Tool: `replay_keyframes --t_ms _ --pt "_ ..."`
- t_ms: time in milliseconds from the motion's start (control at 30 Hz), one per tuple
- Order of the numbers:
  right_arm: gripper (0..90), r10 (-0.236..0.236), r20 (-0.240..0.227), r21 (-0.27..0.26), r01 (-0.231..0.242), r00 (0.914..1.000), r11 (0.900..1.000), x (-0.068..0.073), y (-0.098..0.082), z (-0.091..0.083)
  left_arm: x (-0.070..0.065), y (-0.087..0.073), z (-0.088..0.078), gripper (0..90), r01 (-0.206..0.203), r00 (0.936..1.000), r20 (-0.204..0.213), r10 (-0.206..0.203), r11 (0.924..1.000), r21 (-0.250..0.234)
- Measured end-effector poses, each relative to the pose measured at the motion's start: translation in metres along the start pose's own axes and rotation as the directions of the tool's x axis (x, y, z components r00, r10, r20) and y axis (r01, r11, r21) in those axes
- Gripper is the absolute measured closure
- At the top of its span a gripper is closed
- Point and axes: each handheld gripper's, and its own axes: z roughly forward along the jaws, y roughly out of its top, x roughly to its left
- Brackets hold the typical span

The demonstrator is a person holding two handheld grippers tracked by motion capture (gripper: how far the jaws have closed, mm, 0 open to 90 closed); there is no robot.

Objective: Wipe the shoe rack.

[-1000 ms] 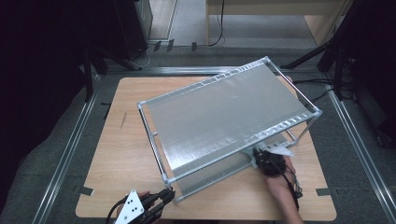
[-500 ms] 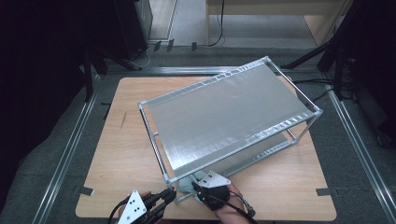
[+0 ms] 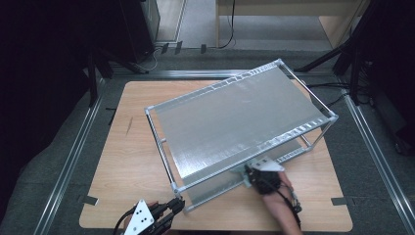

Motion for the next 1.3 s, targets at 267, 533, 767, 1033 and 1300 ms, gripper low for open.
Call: replay_keyframes --t_ms 267,533,767,1033,1300 --pt "83.2 0.231 0.235 -0.058 -0.224 0.9440 0.973 -0.086 -0.005 -0.014 0.000 -0.001 0.000 81.9 0.000 1.0000 -0.001 0.000 1.0000 -0.005" --pt "83.3 0.206 0.168 -0.040 -0.202 0.9640 0.979 -0.083 -0.008 -0.014 -0.001 -0.001 0.000 81.9 0.004 1.0000 0.000 -0.004 1.0000 -0.004" --pt "83.2 0.061 0.030 0.026 -0.062 0.9977 0.998 -0.022 -0.001 -0.006 -0.003 0.000 0.000 81.8 -0.002 0.9999 0.012 0.002 1.0000 0.002" --pt "83.1 -0.132 -0.255 0.007 0.139 0.9578 0.990 0.102 0.001 -0.005 -0.005 0.000 0.001 81.8 -0.005 0.9999 0.009 0.005 1.0000 0.001" --pt "83.1 -0.170 -0.281 -0.008 0.175 0.9444 0.985 0.112 0.000 -0.003 -0.005 0.000 0.001 81.8 -0.006 0.9999 0.010 0.006 1.0000 0.002"
